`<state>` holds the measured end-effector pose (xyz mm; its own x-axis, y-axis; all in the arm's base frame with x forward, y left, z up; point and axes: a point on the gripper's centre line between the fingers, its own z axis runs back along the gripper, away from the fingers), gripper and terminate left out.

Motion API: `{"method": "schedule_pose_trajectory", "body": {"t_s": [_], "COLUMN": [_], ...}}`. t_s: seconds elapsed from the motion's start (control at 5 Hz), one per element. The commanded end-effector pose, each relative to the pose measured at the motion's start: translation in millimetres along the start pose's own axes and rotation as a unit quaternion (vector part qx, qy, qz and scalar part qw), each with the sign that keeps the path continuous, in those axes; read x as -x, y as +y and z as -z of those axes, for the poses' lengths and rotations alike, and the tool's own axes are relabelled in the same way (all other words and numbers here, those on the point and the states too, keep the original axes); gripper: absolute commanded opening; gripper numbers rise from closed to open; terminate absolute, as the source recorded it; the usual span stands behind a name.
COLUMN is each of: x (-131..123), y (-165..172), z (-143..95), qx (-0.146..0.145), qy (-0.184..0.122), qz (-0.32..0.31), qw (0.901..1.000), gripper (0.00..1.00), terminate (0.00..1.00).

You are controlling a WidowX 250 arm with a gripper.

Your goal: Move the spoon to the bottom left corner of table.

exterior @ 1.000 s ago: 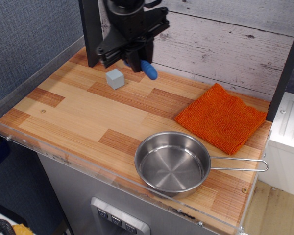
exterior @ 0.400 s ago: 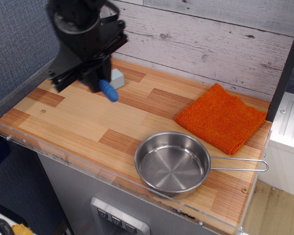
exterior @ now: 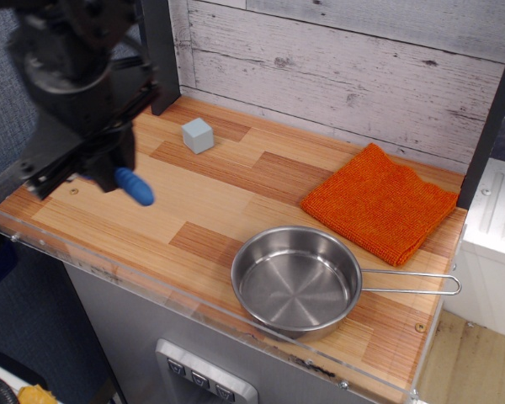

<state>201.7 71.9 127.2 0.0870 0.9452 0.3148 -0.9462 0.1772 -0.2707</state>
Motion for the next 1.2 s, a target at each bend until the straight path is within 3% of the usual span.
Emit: {"method": "schedule_pose_trajectory", "body": {"t_s": [0.0, 0.4, 0.6, 1.0], "x": [-10.8, -27.4, -34.3, -50.4], "y": [14.2, 30.8, 27.4, -0.2], "z": [12.7, 41.1, 60.0, 84.5], "qx": [-0.018, -0.054, -0.077, -0.09], "qy": [-0.003, -0.001, -0.006, -0.013], "qz": [-0.031, -0.054, -0.037, 0.005], "qw": [0.9994, 0.9971, 0.9964, 0.9958], "gripper": [0.0, 0.0, 0.0, 0.0], "terminate": [0.0, 0.0, 0.0, 0.0]}}
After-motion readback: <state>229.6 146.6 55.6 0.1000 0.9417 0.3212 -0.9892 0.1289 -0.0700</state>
